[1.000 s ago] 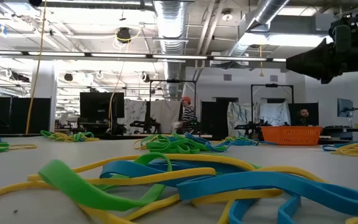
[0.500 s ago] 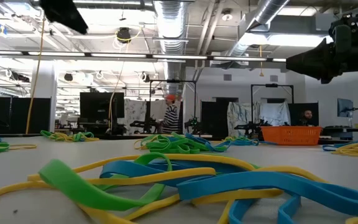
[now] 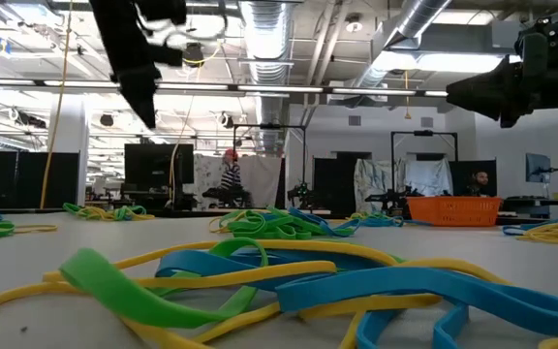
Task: Sort rubber bands into baskets
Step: Put the yellow rubber band into the yellow bin
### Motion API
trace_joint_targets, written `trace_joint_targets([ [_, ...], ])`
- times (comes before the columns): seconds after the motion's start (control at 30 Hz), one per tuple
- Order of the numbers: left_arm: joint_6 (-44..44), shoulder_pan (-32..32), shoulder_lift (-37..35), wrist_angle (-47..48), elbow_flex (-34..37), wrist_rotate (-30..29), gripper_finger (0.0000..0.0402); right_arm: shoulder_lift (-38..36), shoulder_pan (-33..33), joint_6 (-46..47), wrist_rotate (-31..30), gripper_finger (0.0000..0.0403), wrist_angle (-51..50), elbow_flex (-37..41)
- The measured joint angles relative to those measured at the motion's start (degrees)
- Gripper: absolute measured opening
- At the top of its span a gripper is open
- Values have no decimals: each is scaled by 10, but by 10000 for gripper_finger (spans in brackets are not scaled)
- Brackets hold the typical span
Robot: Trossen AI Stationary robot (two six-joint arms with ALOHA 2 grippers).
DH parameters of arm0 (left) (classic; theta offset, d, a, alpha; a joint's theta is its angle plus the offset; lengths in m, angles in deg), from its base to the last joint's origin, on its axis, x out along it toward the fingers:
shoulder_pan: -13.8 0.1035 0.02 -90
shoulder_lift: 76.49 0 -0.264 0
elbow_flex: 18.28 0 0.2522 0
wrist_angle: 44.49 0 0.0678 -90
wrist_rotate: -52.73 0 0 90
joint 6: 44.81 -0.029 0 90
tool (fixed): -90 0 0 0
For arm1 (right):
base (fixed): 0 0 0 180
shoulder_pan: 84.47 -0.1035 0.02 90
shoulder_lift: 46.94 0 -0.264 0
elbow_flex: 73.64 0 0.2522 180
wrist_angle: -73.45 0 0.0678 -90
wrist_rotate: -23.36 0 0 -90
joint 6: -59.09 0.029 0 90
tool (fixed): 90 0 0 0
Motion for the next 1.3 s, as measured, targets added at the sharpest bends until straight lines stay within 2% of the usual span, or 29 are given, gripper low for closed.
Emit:
trace_joint_targets([
  [0.1,-22,54,33,-6,0,36,178,0,0,0,0,179,-1,0],
  [0.3,-54,153,97,19,0,73,178,0,0,0,0,179,-7,0],
  [0.5,-85,214,151,47,0,89,178,0,0,0,0,179,-7,0],
  [0.7,-116,242,180,61,0,95,178,0,0,25,0,179,-7,-1],
  [1.07,-164,276,184,80,0,115,178,0,0,27,0,179,-29,-2],
  [1.3,-171,283,201,55,19,107,178,0,0,25,0,179,-31,-2],
])
